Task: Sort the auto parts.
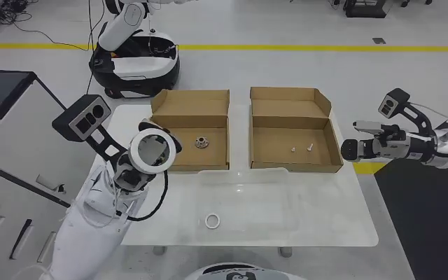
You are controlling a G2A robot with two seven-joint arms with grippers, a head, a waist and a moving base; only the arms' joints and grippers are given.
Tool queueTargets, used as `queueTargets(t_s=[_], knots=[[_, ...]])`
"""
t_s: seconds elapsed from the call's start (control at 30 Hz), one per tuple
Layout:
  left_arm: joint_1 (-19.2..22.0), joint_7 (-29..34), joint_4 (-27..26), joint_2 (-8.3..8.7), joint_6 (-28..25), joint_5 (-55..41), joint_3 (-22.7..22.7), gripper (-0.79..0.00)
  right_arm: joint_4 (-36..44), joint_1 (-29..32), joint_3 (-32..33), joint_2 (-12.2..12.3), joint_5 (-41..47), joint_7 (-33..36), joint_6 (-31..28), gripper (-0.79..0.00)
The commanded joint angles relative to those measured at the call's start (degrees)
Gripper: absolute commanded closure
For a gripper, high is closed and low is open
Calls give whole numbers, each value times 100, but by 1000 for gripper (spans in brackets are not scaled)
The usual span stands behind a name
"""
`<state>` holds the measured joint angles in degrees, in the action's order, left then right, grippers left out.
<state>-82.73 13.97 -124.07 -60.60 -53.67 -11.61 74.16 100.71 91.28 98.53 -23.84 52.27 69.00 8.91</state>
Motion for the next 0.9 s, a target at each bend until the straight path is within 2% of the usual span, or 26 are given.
queueTargets(t_s=[0.0,0.17,0.37,0.5,0.6,0.87], knots=[[-15,166,23,15,-57,-68,62,0,0,1,1,0,2,0,-1,-785],[-59,446,85,37,-69,-122,174,0,0,1,1,0,2,0,-1,-785],[5,887,140,57,157,374,319,0,0,1,1,0,2,0,-1,-785],[20,889,157,47,207,395,291,0,0,1,1,0,2,0,-1,-785],[22,810,160,33,154,266,232,0,0,1,1,0,2,0,-1,-785],[112,577,177,-9,-278,-841,-93,0,0,1,1,0,2,0,-1,-785]])
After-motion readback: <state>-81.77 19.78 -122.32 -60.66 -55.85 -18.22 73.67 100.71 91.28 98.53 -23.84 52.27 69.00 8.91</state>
